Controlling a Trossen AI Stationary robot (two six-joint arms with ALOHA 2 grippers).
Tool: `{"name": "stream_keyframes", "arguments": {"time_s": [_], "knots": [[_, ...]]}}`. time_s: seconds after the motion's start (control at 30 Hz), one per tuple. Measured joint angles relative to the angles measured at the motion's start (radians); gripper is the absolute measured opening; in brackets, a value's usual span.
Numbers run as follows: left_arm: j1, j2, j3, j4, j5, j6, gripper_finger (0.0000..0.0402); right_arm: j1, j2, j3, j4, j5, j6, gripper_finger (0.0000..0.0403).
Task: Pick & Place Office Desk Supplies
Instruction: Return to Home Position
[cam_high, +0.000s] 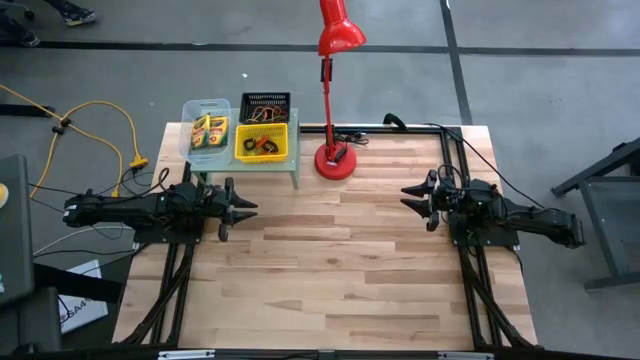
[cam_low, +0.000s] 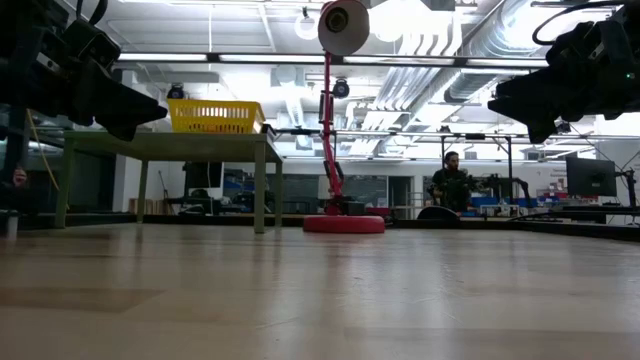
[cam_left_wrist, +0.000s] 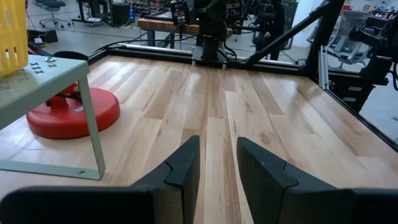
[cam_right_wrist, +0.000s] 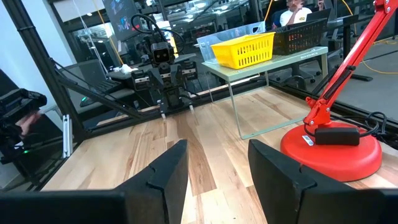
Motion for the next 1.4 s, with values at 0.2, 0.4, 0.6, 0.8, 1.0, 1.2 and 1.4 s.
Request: {"name": "stream_keyframes", "arguments": {"time_s": [0.2,0.4,0.6,0.8,1.0,1.2,1.4], "knots": [[-0.066,0.054,0.000,0.007,-0.028,0.000,0.0101,0.000,0.000,0.000,0.000,0.000,0.000,0.0155],[-0.117,0.092,0.000,0.007,-0.029,0.000,0.0101,0.000,0.000,0.000,0.000,0.000,0.000,0.0155],[-0.134,0.096,0.000,0.008,-0.030,0.000,0.0101,0.000,0.000,0.000,0.000,0.000,0.000,0.0155],[-0.134,0.096,0.000,0.008,-0.031,0.000,0.0101,0.000,0.000,0.000,0.000,0.000,0.000,0.0155],[-0.134,0.096,0.000,0.008,-0.031,0.000,0.0101,0.000,0.000,0.000,0.000,0.000,0.000,0.0155],[-0.134,0.096,0.000,0.008,-0.031,0.000,0.0101,0.000,0.000,0.000,0.000,0.000,0.000,0.0155],[-0.134,0.096,0.000,0.008,-0.031,0.000,0.0101,0.000,0.000,0.000,0.000,0.000,0.000,0.0155]]}}
